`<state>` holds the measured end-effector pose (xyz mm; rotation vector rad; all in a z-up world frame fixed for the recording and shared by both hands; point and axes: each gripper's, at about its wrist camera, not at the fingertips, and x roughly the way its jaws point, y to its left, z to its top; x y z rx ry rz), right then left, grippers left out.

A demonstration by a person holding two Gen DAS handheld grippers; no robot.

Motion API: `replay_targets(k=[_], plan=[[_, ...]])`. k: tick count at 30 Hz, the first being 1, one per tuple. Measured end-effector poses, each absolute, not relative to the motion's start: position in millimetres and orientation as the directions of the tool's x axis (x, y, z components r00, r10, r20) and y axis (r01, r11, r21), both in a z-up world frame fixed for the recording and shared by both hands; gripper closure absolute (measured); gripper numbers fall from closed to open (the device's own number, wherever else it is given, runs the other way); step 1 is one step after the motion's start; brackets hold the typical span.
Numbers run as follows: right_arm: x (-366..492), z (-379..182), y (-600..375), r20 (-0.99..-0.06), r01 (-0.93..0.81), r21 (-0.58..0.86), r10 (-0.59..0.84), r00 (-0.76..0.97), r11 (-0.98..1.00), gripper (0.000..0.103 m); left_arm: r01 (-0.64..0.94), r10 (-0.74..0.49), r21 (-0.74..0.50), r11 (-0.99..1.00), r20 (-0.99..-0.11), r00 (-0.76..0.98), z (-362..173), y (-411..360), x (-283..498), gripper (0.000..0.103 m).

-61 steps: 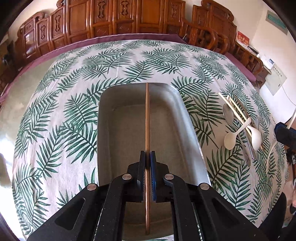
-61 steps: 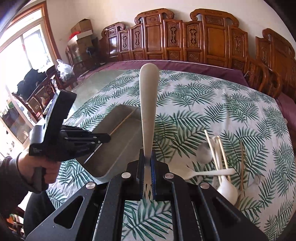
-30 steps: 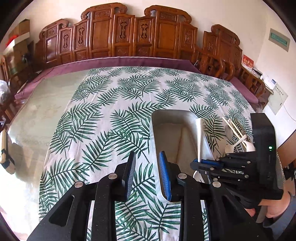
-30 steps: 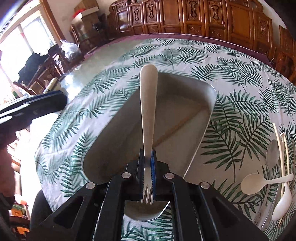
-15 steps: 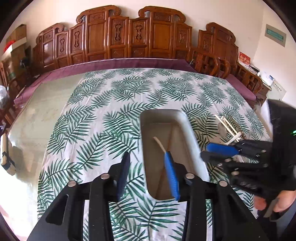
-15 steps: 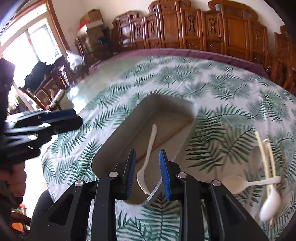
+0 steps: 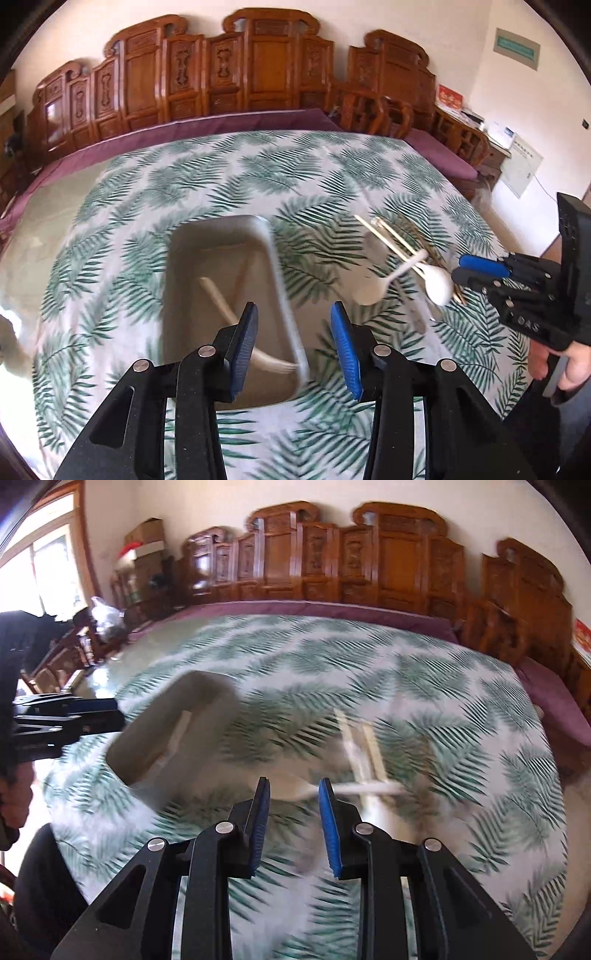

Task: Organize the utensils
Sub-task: 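Grasp another white plastic spoon from the pile with the left tool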

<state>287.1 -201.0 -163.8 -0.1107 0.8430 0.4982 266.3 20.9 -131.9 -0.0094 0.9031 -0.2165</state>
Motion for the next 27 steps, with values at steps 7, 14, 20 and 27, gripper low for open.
replay_targets(k=[7, 14, 20, 27], plan=[[303, -192, -249, -0.743, -0.397, 0.137, 0.359, 0.564, 0.907, 0.066, 0.24, -0.212, -0.088, 0.967, -0.802, 0.559, -151, -25, 283, 0.064], [317, -212, -272, -0.763, -0.337, 0.152, 0.328, 0.557, 0.929, 0.066, 0.291, -0.221, -0.071, 0.954, -0.825, 0.521, -173, -63, 311, 0.064], [326, -215, -286, -0.768, -0.312, 0.146, 0.306, 0.563, 0.939, 0.066, 0.342, -0.223, -0.056, 0.938, -0.852, 0.473, -197, -89, 333, 0.064], [328, -214, -296, -0.761, -0.301, 0.163, 0.314, 0.567, 0.94, 0.066, 0.402, -0.187, 0.006, 0.916, -0.879, 0.439, -217, -118, 353, 0.064]])
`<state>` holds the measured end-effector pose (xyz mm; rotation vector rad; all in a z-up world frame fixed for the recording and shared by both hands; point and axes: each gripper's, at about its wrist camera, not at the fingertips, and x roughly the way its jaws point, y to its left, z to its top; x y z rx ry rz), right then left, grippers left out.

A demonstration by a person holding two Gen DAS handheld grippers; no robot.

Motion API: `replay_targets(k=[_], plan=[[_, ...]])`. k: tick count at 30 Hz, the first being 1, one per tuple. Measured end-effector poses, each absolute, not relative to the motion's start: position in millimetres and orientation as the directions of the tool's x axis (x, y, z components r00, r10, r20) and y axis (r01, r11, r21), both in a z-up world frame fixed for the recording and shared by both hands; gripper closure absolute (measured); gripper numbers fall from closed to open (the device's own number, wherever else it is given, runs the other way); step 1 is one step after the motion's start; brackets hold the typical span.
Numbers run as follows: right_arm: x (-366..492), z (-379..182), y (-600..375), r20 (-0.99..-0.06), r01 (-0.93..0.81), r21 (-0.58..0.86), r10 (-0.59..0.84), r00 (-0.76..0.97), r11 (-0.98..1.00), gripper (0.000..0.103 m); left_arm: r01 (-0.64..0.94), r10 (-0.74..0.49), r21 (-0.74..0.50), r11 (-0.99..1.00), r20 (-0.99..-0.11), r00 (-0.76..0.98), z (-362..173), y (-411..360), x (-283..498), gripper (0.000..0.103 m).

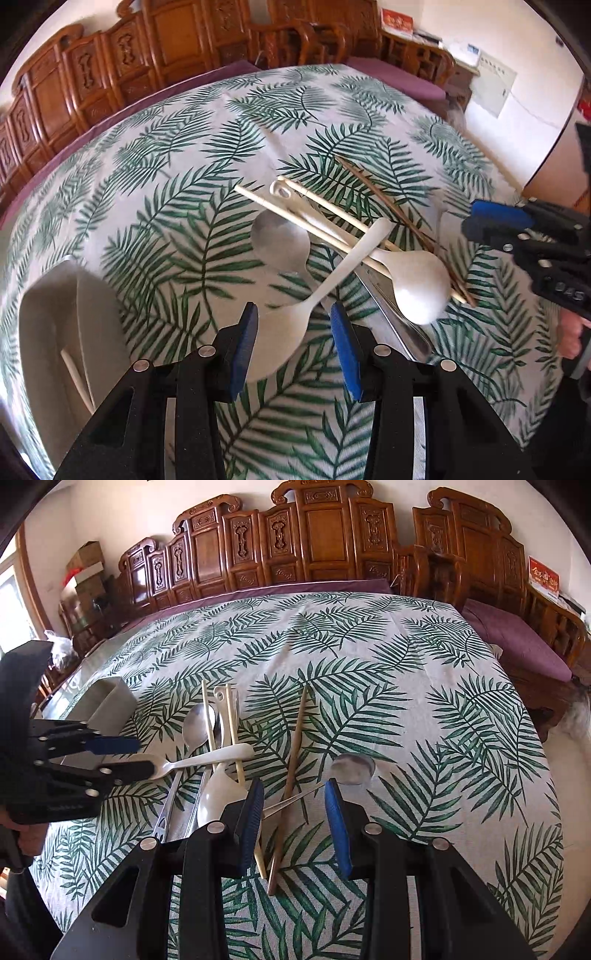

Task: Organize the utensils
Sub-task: 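Grasp another white plastic spoon from the pile with the left tool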

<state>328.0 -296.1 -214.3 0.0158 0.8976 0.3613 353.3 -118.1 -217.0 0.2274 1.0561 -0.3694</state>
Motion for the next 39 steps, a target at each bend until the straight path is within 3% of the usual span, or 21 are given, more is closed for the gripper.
replay_targets(k=[5, 12, 20, 36, 39], plan=[[331, -215, -300, -0.761, -0.288, 0.184, 0.321, 0.564, 0.94, 0.066, 0.45, -0.161, 0.049, 0.892, -0.895, 0.416, -224, -134, 366, 0.064], [330, -212, -300, -0.757, -0.297, 0.192, 0.334, 0.562, 0.935, 0.066, 0.454, -0.186, -0.001, 0.891, -0.912, 0.364, -234, -131, 371, 0.065], [331, -213, -300, -0.758, -0.29, 0.197, 0.333, 0.56, 0.937, 0.066, 0.47, -0.219, -0.046, 0.882, -0.921, 0.322, -234, -133, 367, 0.088], [330, -211, -296, -0.76, -0.298, 0.188, 0.331, 0.559, 0.936, 0.066, 0.462, -0.239, -0.083, 0.883, -0.928, 0.288, -235, -123, 351, 0.089], [329, -211, -295, -0.759, -0.304, 0.185, 0.332, 0.559, 0.935, 0.066, 0.433, -0.226, -0.08, 0.898, -0.928, 0.297, -235, -118, 354, 0.094]])
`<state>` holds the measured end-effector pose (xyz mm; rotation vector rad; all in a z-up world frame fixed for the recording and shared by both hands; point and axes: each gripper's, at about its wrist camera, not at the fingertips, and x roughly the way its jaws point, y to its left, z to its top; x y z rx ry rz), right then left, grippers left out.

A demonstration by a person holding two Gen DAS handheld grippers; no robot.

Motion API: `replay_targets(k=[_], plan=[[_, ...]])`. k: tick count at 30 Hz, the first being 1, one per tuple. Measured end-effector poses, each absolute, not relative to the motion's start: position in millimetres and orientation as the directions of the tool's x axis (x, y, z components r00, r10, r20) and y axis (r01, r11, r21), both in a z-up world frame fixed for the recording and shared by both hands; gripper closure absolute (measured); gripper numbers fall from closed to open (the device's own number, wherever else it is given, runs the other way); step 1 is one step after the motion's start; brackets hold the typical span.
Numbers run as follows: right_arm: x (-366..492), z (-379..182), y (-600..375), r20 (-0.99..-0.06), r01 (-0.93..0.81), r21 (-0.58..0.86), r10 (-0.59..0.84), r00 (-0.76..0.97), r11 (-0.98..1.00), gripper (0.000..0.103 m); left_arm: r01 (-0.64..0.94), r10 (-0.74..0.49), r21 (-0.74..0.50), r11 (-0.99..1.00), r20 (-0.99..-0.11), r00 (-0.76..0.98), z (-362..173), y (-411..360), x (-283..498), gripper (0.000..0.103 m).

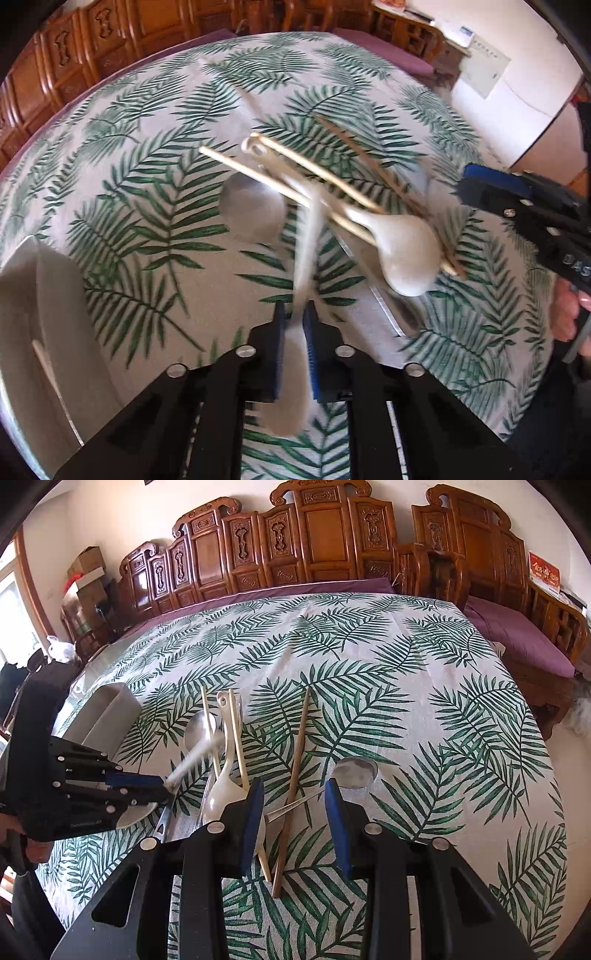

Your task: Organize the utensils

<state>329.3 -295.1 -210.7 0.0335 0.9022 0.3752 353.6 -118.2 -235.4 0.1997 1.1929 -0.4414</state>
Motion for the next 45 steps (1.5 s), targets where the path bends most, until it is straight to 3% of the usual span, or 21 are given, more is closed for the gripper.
replay_targets(k=[11, 29, 45], plan=[[328, -209, -290, -0.755, -0.325, 0.182, 0.344, 0.558, 0.928, 0.066, 0.438, -0.168, -0.002, 0.899, -0.925, 0.34, -237, -127, 351, 0.094], [342, -214, -339, -0.758, -0.202, 0.214, 0.293, 0.583, 0.956, 0.066, 0.377, -0.266, -0.101, 0.921, -0.869, 0.417, -206, -114, 327, 0.097], [363, -249, -304, -0.802, -0.133, 0.275, 0.304, 0.514, 0.952, 0.066, 0.367, -0.31, -0.144, 0.919, -0.838, 0.448, -195, -116, 313, 0.097]])
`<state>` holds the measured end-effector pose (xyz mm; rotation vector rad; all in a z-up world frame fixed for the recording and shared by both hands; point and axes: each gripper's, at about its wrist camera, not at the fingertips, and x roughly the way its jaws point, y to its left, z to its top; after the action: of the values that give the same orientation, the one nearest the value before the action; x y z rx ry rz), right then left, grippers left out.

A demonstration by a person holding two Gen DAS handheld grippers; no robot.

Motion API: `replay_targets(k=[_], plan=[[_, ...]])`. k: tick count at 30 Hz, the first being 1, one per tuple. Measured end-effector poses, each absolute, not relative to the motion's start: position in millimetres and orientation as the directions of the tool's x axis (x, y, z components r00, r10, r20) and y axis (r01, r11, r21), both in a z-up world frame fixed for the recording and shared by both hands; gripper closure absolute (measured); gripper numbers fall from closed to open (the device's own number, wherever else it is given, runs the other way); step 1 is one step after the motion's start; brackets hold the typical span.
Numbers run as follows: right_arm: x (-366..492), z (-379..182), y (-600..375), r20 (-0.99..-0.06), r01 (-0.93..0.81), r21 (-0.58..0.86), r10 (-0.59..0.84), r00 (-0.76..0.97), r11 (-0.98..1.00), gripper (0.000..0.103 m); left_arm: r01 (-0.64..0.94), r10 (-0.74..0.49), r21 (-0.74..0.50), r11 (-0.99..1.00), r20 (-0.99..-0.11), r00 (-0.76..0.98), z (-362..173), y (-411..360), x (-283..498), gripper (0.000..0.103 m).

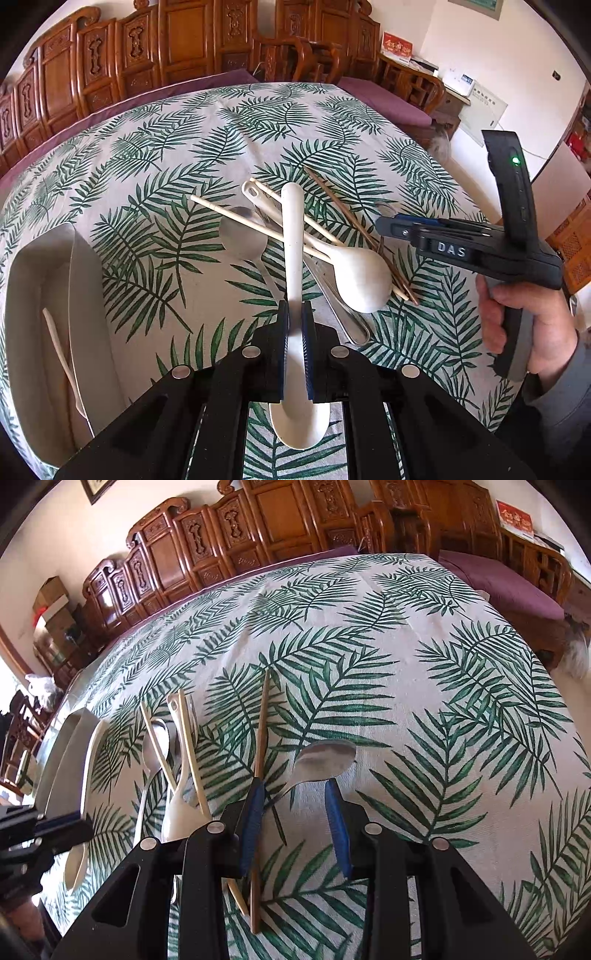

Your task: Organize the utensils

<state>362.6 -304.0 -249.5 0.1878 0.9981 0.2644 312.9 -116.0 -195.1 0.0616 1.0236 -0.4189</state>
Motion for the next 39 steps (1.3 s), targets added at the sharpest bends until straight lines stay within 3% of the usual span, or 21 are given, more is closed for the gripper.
replay_targets(k=[8, 16, 28, 30, 39], plan=[[369, -249, -288, -0.81, -0.094, 0.22, 0.235, 0.538, 0.971, 0.062, 0.358, -0.307, -0.146, 0.922, -0.84, 0.448, -197, -109, 310, 0.097], [371, -252, -284, -0.826, -0.077, 0.131, 0.152, 0.543, 0.988, 0.064, 0.349, -0.301, -0.143, 0.926, -0.836, 0.458, -192, -101, 308, 0.097], [373, -251, -304, -0.835, -0.057, 0.118, 0.13, 0.535, 0.991, 0.092, 0.345, -0.307, -0.147, 0.927, -0.825, 0.475, -181, -96, 303, 0.097], [373, -252, -308, -0.836, -0.053, 0.134, 0.141, 0.531, 0.99, 0.101, 0.341, -0.306, -0.147, 0.928, -0.823, 0.478, -180, -95, 303, 0.097], [371, -250, -319, -0.827, -0.046, 0.169, 0.167, 0.537, 0.984, 0.101, 0.331, -0.298, -0.142, 0.933, -0.821, 0.487, -178, -90, 301, 0.097]])
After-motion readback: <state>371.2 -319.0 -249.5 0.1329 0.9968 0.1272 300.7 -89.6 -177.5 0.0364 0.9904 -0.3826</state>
